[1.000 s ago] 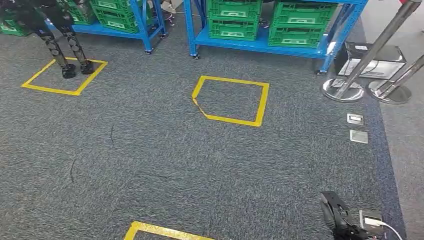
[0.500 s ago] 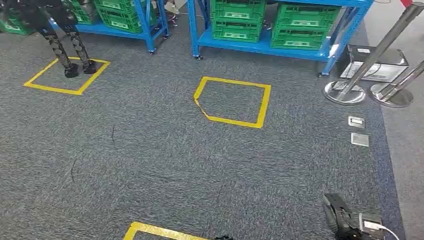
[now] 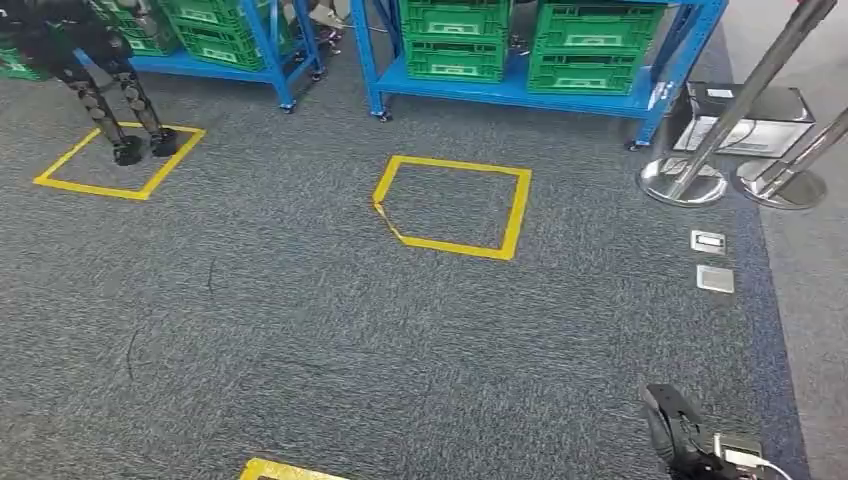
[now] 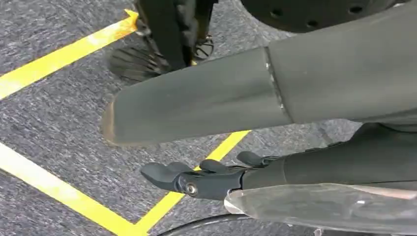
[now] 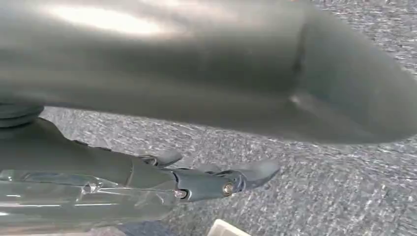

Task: Take the parts from the cabinet and place them on the table.

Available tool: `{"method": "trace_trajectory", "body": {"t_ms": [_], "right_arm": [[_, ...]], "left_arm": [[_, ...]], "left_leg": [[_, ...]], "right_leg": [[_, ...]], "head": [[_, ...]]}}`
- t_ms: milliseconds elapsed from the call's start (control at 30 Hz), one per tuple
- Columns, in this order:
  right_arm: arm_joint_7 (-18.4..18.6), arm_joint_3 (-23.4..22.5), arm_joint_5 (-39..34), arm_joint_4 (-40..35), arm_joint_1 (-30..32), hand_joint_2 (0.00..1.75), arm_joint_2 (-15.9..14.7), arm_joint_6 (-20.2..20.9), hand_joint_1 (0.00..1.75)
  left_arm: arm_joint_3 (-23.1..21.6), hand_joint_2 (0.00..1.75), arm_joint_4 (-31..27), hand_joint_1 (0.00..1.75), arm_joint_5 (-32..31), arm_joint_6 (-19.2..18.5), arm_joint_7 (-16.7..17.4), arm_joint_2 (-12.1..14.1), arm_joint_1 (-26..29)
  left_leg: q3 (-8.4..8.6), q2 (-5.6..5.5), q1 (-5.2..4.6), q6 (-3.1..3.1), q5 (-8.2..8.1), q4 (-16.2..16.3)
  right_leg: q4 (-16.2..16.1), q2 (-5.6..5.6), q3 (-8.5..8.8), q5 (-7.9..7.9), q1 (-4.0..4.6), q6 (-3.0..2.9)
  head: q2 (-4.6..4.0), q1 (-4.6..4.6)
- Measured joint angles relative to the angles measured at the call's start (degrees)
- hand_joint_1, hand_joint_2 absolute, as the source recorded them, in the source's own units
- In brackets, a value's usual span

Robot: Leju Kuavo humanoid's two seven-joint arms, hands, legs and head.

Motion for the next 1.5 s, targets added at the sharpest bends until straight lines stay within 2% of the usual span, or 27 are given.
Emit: {"method": "trace_trajectory", "body": {"t_ms": [100,133,167,267,300,333,433,500,533,567,600,633,667,733,833,967,1000,1067,1133,1200,1233,1267,1300,1333,1367,1400,1500], "right_arm": [[-0.1,0.0,0.0,0.0,0.0,0.00,0.0,0.0,0.00],[-0.1,0.0,0.0,0.0,0.0,0.00,0.1,0.0,0.00],[-0.1,0.0,0.0,0.0,0.0,0.00,0.1,0.0,0.00],[-0.2,0.0,-0.1,0.0,-0.1,0.00,0.1,0.0,0.00],[-0.2,0.0,-0.1,0.0,-0.1,0.00,0.0,0.0,0.00],[-0.2,0.0,-0.1,0.0,-0.1,0.00,0.0,0.0,0.00],[-0.2,0.0,-0.1,0.0,-0.1,0.00,0.0,0.0,0.00],[-0.1,0.0,-0.1,0.0,0.3,0.00,0.0,0.0,0.00],[-0.1,0.0,-0.1,0.0,0.5,0.00,0.0,0.0,0.00],[-0.1,0.0,-0.1,0.0,0.5,0.00,0.0,-0.1,0.00],[-0.2,0.0,-0.2,0.0,0.4,0.00,0.0,-0.1,0.00],[-0.2,0.0,-0.2,0.1,0.3,0.00,0.0,-0.1,0.00],[-0.2,0.0,-0.2,0.2,0.5,0.00,0.0,-0.1,0.00],[-0.1,0.0,-0.3,0.2,0.2,0.00,0.0,-0.1,0.00],[-0.2,0.0,-0.3,0.3,0.1,0.00,-0.1,-0.2,0.00],[-0.2,0.0,-0.3,0.3,-0.1,0.00,-0.1,-0.1,0.00],[-0.2,0.0,-0.3,0.3,-0.1,0.00,-0.1,-0.1,0.00],[-0.2,0.0,-0.3,0.3,-0.1,0.00,-0.1,-0.1,0.00],[-0.2,0.0,-0.3,0.3,-0.1,0.00,-0.1,-0.1,0.00],[-0.2,0.0,-0.3,0.3,-0.2,0.00,-0.1,-0.1,0.00],[-0.2,0.0,-0.3,0.3,-0.3,0.00,-0.1,-0.1,0.00],[-0.2,0.0,-0.3,0.3,-0.3,0.00,-0.2,-0.1,0.00],[-0.2,0.0,-0.3,0.3,-0.2,0.00,-0.2,-0.1,0.00],[-0.2,0.0,-0.3,0.3,-0.2,0.00,-0.2,-0.1,0.00],[-0.2,0.0,-0.3,0.3,-0.2,0.00,-0.2,-0.1,0.00],[-0.2,0.0,-0.3,0.3,-0.3,0.00,-0.2,-0.1,0.00],[-0.2,0.0,-0.3,0.3,-0.4,0.00,-0.1,-0.1,0.00]], "left_arm": [[0.0,0.00,0.0,0.00,0.0,0.0,0.0,0.3,0.1],[0.0,0.00,0.0,0.00,0.0,0.0,0.0,0.6,0.2],[0.0,0.00,0.0,0.00,0.0,0.0,0.0,0.6,0.0],[0.0,0.00,0.0,0.00,0.0,0.0,0.0,0.5,-0.1],[0.0,0.00,0.0,0.00,0.0,0.0,0.0,0.4,0.1],[0.0,0.00,0.0,0.00,0.0,0.0,0.0,0.4,0.1],[0.0,0.00,0.0,0.00,0.0,0.0,0.0,0.4,0.1],[0.0,0.00,0.0,0.00,0.0,0.0,0.0,0.2,0.4],[0.0,0.00,0.0,0.00,0.0,0.0,0.0,0.2,0.5],[0.0,0.00,0.0,0.00,0.0,0.0,0.0,0.2,0.6],[0.0,0.00,0.0,0.00,0.0,0.0,0.0,0.1,0.6],[0.0,0.00,0.0,0.00,0.0,0.0,0.0,0.1,0.6],[0.0,0.00,0.0,0.00,0.1,0.0,0.0,0.0,0.4],[0.0,0.00,0.0,0.00,0.2,0.0,0.0,-0.1,0.0],[0.0,0.00,0.0,0.00,0.5,0.3,0.0,-0.4,0.0],[-0.1,0.00,0.0,0.00,0.7,0.6,0.0,-0.4,-0.2],[-0.1,0.00,0.0,0.00,0.7,0.6,0.0,-0.5,-0.1],[-0.1,0.00,0.0,0.00,0.7,0.6,0.0,-0.4,0.0],[-0.1,0.00,0.0,0.00,0.7,0.6,0.0,-0.4,0.0],[-0.1,0.00,0.0,0.00,0.7,0.6,0.0,-0.4,-0.2],[-0.1,0.00,0.0,0.00,0.7,0.6,0.0,-0.4,-0.1],[-0.1,0.00,0.0,0.00,0.7,0.6,0.0,-0.6,0.0],[-0.1,0.00,0.0,0.00,0.8,0.6,0.0,-0.6,0.1],[-0.1,0.00,0.0,0.00,0.8,0.6,0.0,-0.6,0.1],[-0.1,0.00,0.0,0.00,0.8,0.6,0.0,-0.6,0.0],[-0.1,0.00,0.0,0.00,0.8,0.6,0.0,-0.6,0.0],[-0.1,0.00,0.0,0.00,0.8,0.6,0.0,-0.5,0.0]], "left_leg": [[4.82,-0.06,-1.32,1.95,9.78,-14.9],[5.85,-0.05,-1.80,2.50,9.17,-17.1],[6.37,0.38,-1.93,2.14,7.97,-18.0],[8.35,0.15,-1.81,2.92,7.36,-19.7],[9.80,0.13,-1.51,3.21,7.62,-20.6],[10.82,0.16,-1.54,3.31,7.19,-20.9],[12.88,0.15,-1.58,3.71,5.43,-21.0],[14.94,0.11,-1.58,3.71,4.09,-21.0],[16.23,0.03,-1.57,3.64,3.29,-21.0],[17.42,0.03,-1.54,3.46,2.49,-21.0],[18.61,0.08,-1.54,3.30,1.61,-21.0],[19.33,0.16,-1.54,3.14,0.84,-21.0],[20.13,0.11,-1.56,2.92,0.08,-20.6],[20.47,0.05,-1.35,2.15,0.01,-21.1],[18.87,-0.01,-1.14,1.35,0.26,-16.8],[8.74,0.00,-0.44,0.11,-7.11,-2.2],[7.48,0.00,-0.25,-0.12,-6.48,-1.8],[8.70,0.01,0.15,-0.36,-0.75,-8.4],[11.91,-0.03,0.59,-0.61,5.77,-18.4],[11.46,0.09,0.24,0.01,2.22,-19.1],[11.33,-0.01,0.06,0.55,4.41,-19.2],[11.46,-0.07,0.53,0.46,5.50,-19.5],[11.55,0.01,0.39,0.00,5.22,-19.4],[11.47,0.01,0.21,0.46,5.39,-19.4],[11.41,-0.03,0.11,0.56,5.41,-19.4],[11.39,-0.04,-0.01,0.83,5.31,-19.4],[11.35,-0.11,-0.50,1.55,5.09,-19.2]], "right_leg": [[-0.4,0.26,1.80,-1.54,0.06,0.12],[-0.7,0.29,1.79,-2.16,0.18,0.33],[-1.4,0.36,2.37,-2.56,0.25,0.69],[-3.0,0.23,5.59,-1.66,0.39,1.71],[-2.1,-0.07,5.15,-2.32,0.32,1.90],[0.8,-0.32,4.22,-2.51,0.36,2.00],[14.5,-0.49,-5.09,-6.68,0.47,2.35],[16.1,-0.51,-8.39,-9.67,0.46,2.64],[14.0,-0.51,-8.70,-9.19,0.46,2.70],[10.4,-0.52,-8.30,-6.71,0.47,2.59],[5.6,-0.59,-7.65,-2.06,0.47,2.36],[1.3,-0.81,-7.38,4.25,0.51,1.91],[1.0,-1.00,-7.68,6.05,0.91,1.33],[0.5,-0.79,-6.43,5.96,1.32,0.03],[-1.4,-0.67,-4.22,5.81,1.03,-0.81],[-1.7,-0.56,-4.03,5.29,0.69,-1.13],[-1.7,-0.45,-3.82,5.11,0.50,-0.95],[-1.6,-0.33,-3.05,4.61,-0.02,-0.43],[-1.6,-0.31,-2.49,4.15,-0.26,0.27],[-1.4,-0.12,-2.64,4.01,-0.18,1.02],[-1.4,-0.19,-2.81,3.71,-0.05,1.68],[-0.9,-0.22,-2.77,3.19,-0.04,1.71],[-1.1,-0.21,-2.63,2.82,-0.09,-0.13],[-1.1,-0.20,-2.75,3.64,-0.02,-1.55],[-1.2,-0.22,-2.72,3.68,-0.03,-1.56],[-1.4,-0.23,-2.63,3.78,-0.09,-1.37],[-2.1,-0.22,-2.19,4.02,-0.55,0.56]], "head": [[0.00,-0.09],[0.00,-0.11],[0.00,-0.22],[0.00,-0.04],[0.00,0.18],[-0.02,0.35],[0.00,0.88],[0.00,0.99],[0.00,1.27],[0.00,1.55],[0.00,1.73],[0.00,1.86],[0.00,1.50],[0.00,1.18],[-0.02,1.27],[0.00,0.63],[0.00,0.52],[0.00,0.46],[-0.02,0.31],[0.00,-0.22],[0.00,0.11],[0.00,0.11],[0.00,0.37],[0.00,0.68],[0.00,0.74],[0.00,0.98],[0.00,1.31]]}}
